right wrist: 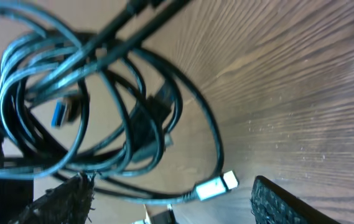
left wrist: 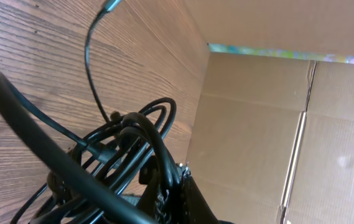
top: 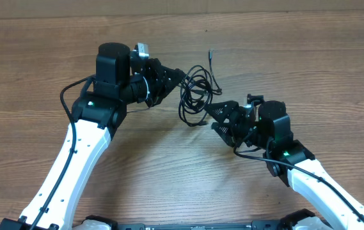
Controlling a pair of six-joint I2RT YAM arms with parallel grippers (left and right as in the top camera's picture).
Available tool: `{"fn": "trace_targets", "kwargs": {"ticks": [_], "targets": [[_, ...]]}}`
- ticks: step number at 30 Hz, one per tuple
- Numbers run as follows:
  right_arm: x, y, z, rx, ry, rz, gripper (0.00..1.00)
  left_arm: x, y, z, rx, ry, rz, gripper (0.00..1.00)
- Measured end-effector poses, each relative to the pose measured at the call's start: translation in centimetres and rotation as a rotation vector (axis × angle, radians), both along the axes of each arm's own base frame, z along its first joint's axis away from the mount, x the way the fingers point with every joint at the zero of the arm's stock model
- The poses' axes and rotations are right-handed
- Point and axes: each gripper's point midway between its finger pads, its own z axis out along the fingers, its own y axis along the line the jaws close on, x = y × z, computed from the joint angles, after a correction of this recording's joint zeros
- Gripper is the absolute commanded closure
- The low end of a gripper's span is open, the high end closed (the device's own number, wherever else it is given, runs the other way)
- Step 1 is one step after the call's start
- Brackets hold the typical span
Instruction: Untangle cables
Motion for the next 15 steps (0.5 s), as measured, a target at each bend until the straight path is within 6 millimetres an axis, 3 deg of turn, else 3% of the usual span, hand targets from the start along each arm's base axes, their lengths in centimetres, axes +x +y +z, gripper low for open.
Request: {"fn": "trace_targets", "kwargs": {"ticks": [9,15], "targets": [[0.7,-0.2,-1.2,-0.057,0.005,-0.068,0.26,-1.1,-1.9,1.3,-0.047,-0.042,-0.093,0.96],[0.2,-1.8,-4.8,-0.171,0.129,-0.134,0.28,-1.6,-2.6,2.1,-0.098,-0.032,-0.129,0.96]]}}
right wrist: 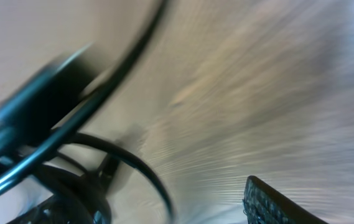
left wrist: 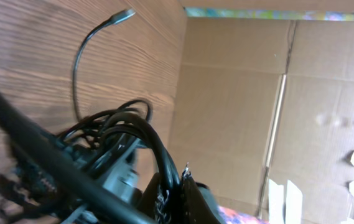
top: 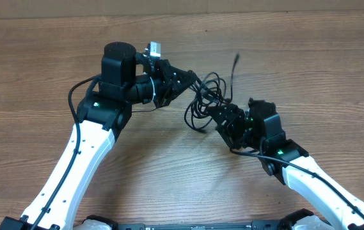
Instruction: Untangle cables
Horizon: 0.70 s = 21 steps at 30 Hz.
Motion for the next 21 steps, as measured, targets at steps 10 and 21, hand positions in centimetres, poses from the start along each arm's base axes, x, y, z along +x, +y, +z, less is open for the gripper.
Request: {"fn": "trace_targets", "kwargs": {"ticks": [10,21], "targets": [[-0.5,-1.6,-1.5,-0.158,0.035,0.002,0.28,1.8,1.7,2.2,-0.115,-0.017,0.025,0.96],[-2.0,-2.3,-2.1,-0.245,0.083,0.052,0.37,3.4,7.0,2.0,-0.185,0.083,0.113,0.96]]}}
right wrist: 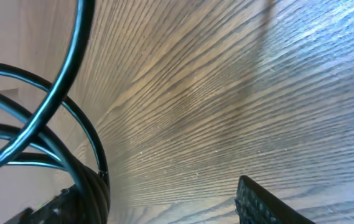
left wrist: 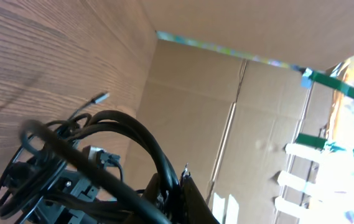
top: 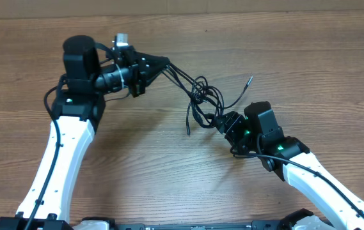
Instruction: Untangle cables
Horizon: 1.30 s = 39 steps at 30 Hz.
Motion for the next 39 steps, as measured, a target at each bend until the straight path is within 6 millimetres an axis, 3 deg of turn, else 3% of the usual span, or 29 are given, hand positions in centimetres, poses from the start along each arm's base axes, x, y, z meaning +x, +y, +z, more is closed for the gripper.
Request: {"fn": "trace_targets", "kwargs": {"ticks": [5,12,17,21,22,25,31,34,39], "targets": [[-0.8,-0.7,-0.9,-0.042,0.038,-0.001,0.36,-0.1,1.2,-1.0,-0.017,0.099,0.029,0.96],[-1.9,-1.1,-2.6,-0.085,0.067,0.046,0.35,-1.1,3.4,-6.3,0.052,0.409,0.174,0.96],[-2.9,-1.4,-3.9,-0.115,0.092,0.087,0.35,-2.6,5.5,-10.8,0.268,0.503,0.275,0.96],[-2.7,-0.8,-3.7,-0.101,0.046,0.154,0.35,-3.1,6.1,-12.9,0.521,0.385,0.250,0.94],[-2.6,-0.7,-3.6,-0.097,0.041,0.160,0.35,-3.1,6.1,-13.1,0.567,0.350,0.235,0.88],[-2.4,-0.1,-3.3,-0.080,0.009,0.199,0.21,-3.4,5.2,-13.4,0.720,0.193,0.127,0.61],[-2.5,0.2,-3.1,-0.075,-0.006,0.233,0.16,-5.0,3.9,-14.7,0.904,0.093,-0.029,0.13],[-2.5,0.3,-3.1,-0.073,-0.007,0.241,0.15,-6.0,4.3,-16.6,0.994,0.151,-0.073,0.07],[-2.5,0.3,-3.1,-0.075,-0.009,0.244,0.14,-7.2,5.6,-20.0,1.072,0.328,-0.078,0.12]]}}
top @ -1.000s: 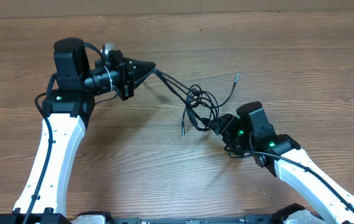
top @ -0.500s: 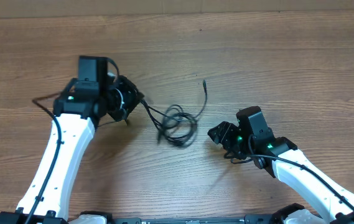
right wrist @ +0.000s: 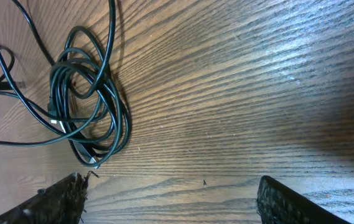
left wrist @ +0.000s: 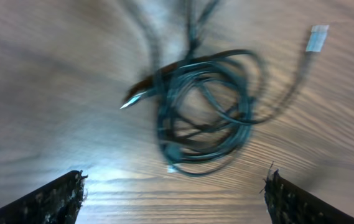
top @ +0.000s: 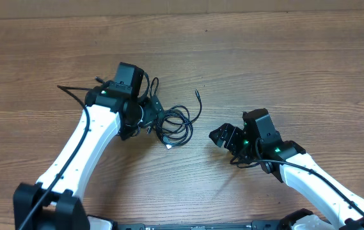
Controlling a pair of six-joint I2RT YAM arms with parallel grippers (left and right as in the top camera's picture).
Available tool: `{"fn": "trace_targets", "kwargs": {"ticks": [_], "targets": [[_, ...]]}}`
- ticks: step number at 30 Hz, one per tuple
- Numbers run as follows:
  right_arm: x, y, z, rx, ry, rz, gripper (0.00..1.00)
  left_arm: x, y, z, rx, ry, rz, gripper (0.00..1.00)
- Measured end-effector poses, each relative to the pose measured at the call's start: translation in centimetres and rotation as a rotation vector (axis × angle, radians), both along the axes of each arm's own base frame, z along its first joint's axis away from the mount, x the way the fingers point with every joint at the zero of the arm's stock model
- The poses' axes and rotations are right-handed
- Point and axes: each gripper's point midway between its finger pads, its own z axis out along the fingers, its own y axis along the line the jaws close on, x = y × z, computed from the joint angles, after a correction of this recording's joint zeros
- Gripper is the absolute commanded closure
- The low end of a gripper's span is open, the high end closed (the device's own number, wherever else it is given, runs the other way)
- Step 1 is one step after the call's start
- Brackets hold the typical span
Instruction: Untangle cables
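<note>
A tangle of thin black cables (top: 176,125) lies coiled on the wooden table between the two arms. In the left wrist view the cable bundle (left wrist: 204,115) is blurred, with a silver plug (left wrist: 316,37) at one end. In the right wrist view the coil (right wrist: 86,106) sits at upper left, strands trailing off the frame. My left gripper (top: 155,116) is open right beside the coil's left side; its fingers (left wrist: 55,199) stand wide apart with bare wood between them. My right gripper (top: 221,137) is open too, a short way right of the coil, nothing between its fingertips (right wrist: 288,200).
One loose cable end (top: 197,96) sticks out toward the upper right of the coil. A thin black strand (top: 73,89) runs left of my left arm. Wooden table (top: 284,70) all round; a cardboard wall edges the far side.
The left gripper held the cables lifted at the upper left, stretched toward the right gripper. Now both grippers are open, the coil lies on the table, and the left arm has moved toward the centre.
At first both grippers were at the tangle in mid-table, the left shut on its strands. Then the bundle sat higher between them. Then the left arm was far to the upper left with cables stretched out. Now the tangle lies released on the wood.
</note>
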Motion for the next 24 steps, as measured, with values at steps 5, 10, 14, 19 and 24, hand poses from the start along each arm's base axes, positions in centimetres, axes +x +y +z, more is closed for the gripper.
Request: {"fn": "trace_targets", "kwargs": {"ticks": [5,10,14,19,24], "targets": [[0.0,0.0,0.0,0.000,0.000,0.000,0.13,-0.4,0.4,-2.8,0.033,0.108,0.086,0.13],[0.0,0.0,0.0,-0.002,-0.001,-0.001,0.13,0.7,0.1,-5.5,0.031,0.151,0.159,0.18],[0.1,-0.2,-0.1,-0.012,-0.005,-0.008,0.13,1.4,-0.5,-7.4,0.019,0.173,0.178,0.43],[0.2,-0.3,-0.1,-0.015,-0.007,-0.010,0.13,2.2,-1.2,-9.6,0.015,0.184,0.184,0.96],[0.1,-0.3,-0.1,-0.016,-0.005,-0.010,0.13,3.0,-1.6,-10.2,0.004,0.162,0.180,0.96]]}}
